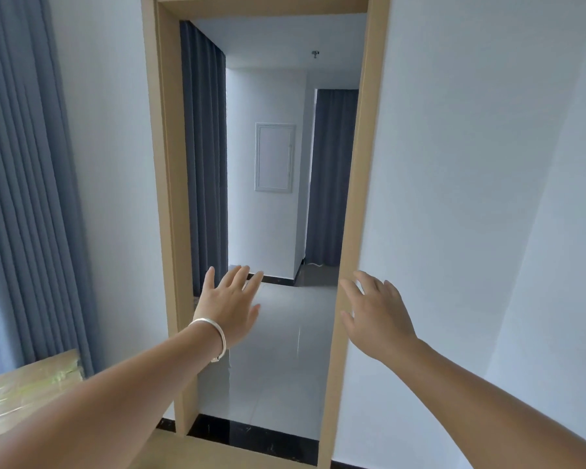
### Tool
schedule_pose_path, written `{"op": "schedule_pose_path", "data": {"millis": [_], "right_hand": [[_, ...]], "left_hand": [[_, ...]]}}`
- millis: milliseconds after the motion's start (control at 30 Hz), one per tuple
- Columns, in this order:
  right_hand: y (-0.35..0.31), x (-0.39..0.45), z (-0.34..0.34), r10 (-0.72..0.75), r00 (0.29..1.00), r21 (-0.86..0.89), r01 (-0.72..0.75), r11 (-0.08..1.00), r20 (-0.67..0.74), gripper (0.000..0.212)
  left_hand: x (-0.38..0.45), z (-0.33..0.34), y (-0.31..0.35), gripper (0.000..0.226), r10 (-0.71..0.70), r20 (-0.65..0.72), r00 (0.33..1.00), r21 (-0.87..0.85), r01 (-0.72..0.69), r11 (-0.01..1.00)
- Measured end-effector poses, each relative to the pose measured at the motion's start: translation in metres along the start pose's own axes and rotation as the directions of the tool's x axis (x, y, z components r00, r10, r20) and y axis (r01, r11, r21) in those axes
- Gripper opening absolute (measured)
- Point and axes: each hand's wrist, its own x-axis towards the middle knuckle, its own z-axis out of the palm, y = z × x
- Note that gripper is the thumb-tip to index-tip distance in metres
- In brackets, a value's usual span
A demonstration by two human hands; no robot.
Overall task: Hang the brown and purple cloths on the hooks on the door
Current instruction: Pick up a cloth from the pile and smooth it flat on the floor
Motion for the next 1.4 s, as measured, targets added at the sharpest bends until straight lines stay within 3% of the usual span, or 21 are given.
{"op": "schedule_pose_path", "data": {"millis": [233,467,600,700,867,1033,1233,1333,1400], "right_hand": [[-0.029,0.138,0.064,-0.096,0.995,-0.019,0.096,0.995,0.012,0.056],[-0.120,0.241,0.134,-0.307,0.952,0.048,0.307,0.951,-0.007,0.056],[-0.196,0.282,0.170,-0.457,0.889,0.157,0.456,0.876,-0.030,0.057],[-0.264,0.303,0.199,-0.581,0.812,0.232,0.575,0.785,-0.049,0.058],[-0.384,0.335,0.252,-0.767,0.634,0.337,0.746,0.575,-0.097,0.060],[-0.500,0.345,0.311,-0.905,0.401,0.457,0.838,0.300,-0.141,0.058],[-0.592,0.337,0.375,-0.987,0.086,0.432,0.902,0.018,-0.138,0.061],[-0.620,0.317,0.408,-0.992,-0.080,0.447,0.887,-0.116,-0.099,0.061],[-0.632,0.300,0.426,-0.982,-0.181,0.442,0.877,-0.189,-0.060,0.062]], "left_hand": [[0.091,0.083,-0.048,0.061,-0.110,0.013,0.994,-0.080,0.111,0.991],[0.090,0.150,-0.144,0.064,-0.257,0.089,0.962,0.015,0.256,0.966],[0.053,0.171,-0.207,0.065,-0.398,0.140,0.906,0.099,0.387,0.917],[0.015,0.189,-0.258,0.065,-0.537,0.174,0.825,0.172,0.512,0.842],[-0.057,0.214,-0.327,0.067,-0.735,0.221,0.641,0.327,0.662,0.675],[-0.149,0.227,-0.354,0.068,-0.917,0.251,0.310,0.514,0.760,0.398],[-0.212,0.246,-0.328,0.066,-0.974,0.226,-0.004,0.635,0.759,0.144],[-0.233,0.276,-0.303,0.065,-0.947,0.284,-0.151,0.644,0.762,0.071],[-0.246,0.297,-0.289,0.066,-0.925,0.314,-0.212,0.642,0.765,0.043]]}}
